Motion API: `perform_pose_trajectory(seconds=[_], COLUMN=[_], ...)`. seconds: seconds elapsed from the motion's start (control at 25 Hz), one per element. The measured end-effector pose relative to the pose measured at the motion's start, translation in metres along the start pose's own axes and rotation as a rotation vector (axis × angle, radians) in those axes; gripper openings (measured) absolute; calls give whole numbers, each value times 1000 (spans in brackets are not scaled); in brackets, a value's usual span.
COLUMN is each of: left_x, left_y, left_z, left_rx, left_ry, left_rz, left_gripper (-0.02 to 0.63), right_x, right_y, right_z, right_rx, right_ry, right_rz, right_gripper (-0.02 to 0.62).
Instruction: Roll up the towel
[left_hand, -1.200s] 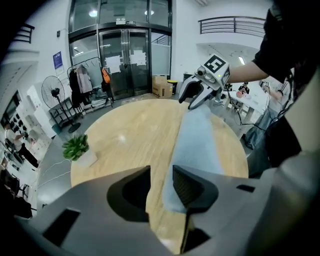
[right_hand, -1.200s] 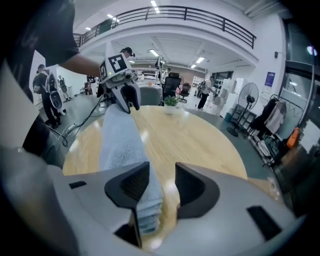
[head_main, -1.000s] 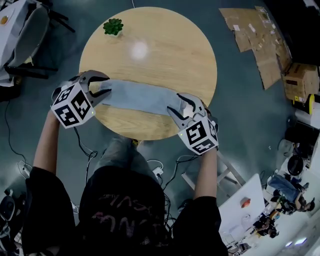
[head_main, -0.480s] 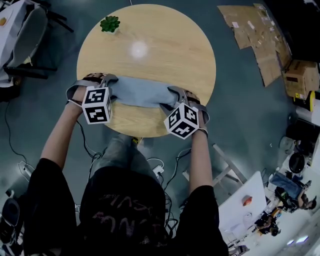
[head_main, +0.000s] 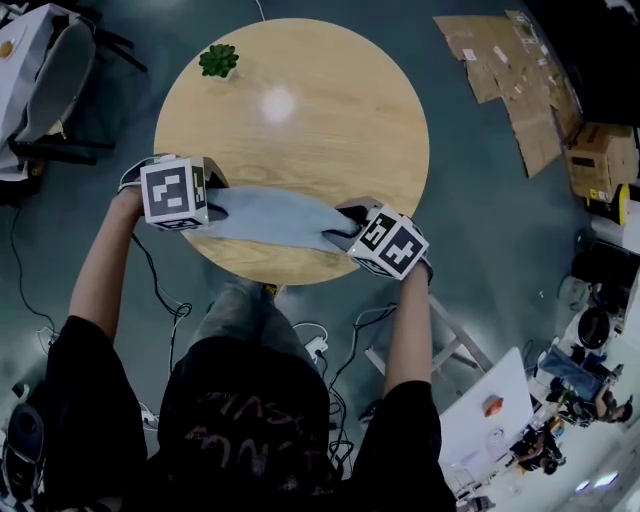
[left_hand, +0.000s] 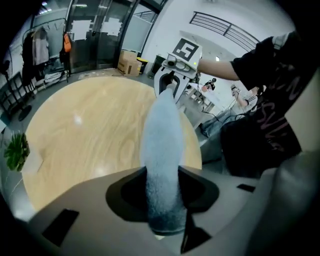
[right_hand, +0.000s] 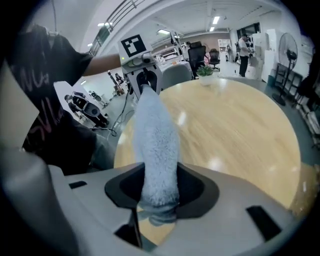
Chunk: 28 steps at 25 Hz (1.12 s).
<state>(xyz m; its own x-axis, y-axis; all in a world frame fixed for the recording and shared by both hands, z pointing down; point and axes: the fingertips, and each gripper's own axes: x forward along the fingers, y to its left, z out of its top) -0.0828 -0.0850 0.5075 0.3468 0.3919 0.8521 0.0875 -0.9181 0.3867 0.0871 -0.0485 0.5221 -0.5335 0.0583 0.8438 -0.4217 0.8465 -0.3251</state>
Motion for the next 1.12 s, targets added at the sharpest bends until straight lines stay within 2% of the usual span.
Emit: perform_pose_trajectory(seconds=[0.08,0.16,0.32,0.44,0.6,0.84,0.92,1.0,1.04,1.12], left_x=[13,19,20,13,-7,-54,-69,-81,-84,-86], left_y=[18,32,42,42,36,15,2,-12,-20,-38], left_z=[-6,-8,-8,-6,-2,16,22,26,26,27], left_rx=[19,40,34,53,80,42,23,-4,-26,-71], left_ry=[45,54,-28,-66,-98,-238,-297,-373,-412,-472], left_rz=[61,124,156,166,213,375,456,533,559,594], left_gripper=[165,182,238,255,254,249,185,54,20,11], right_x=[13,20,20,13,-11,-59,-75,-90,-96,-107], right_y=[-14,-28,-36,-32,-28,-2,13,31,40,59], right_z=[-2,0,0,3,9,17,18,19,19,15], right_rx=[-2,3,4,-14,-23,-12,6,35,49,70], right_ry=[16,-12,-82,-94,-140,-318,-400,-489,-524,-569], right_rz=[-68,-129,-165,-182,-257,-425,-482,-533,-562,-622], right_gripper=[173,205,262,253,244,209,175,150,126,75])
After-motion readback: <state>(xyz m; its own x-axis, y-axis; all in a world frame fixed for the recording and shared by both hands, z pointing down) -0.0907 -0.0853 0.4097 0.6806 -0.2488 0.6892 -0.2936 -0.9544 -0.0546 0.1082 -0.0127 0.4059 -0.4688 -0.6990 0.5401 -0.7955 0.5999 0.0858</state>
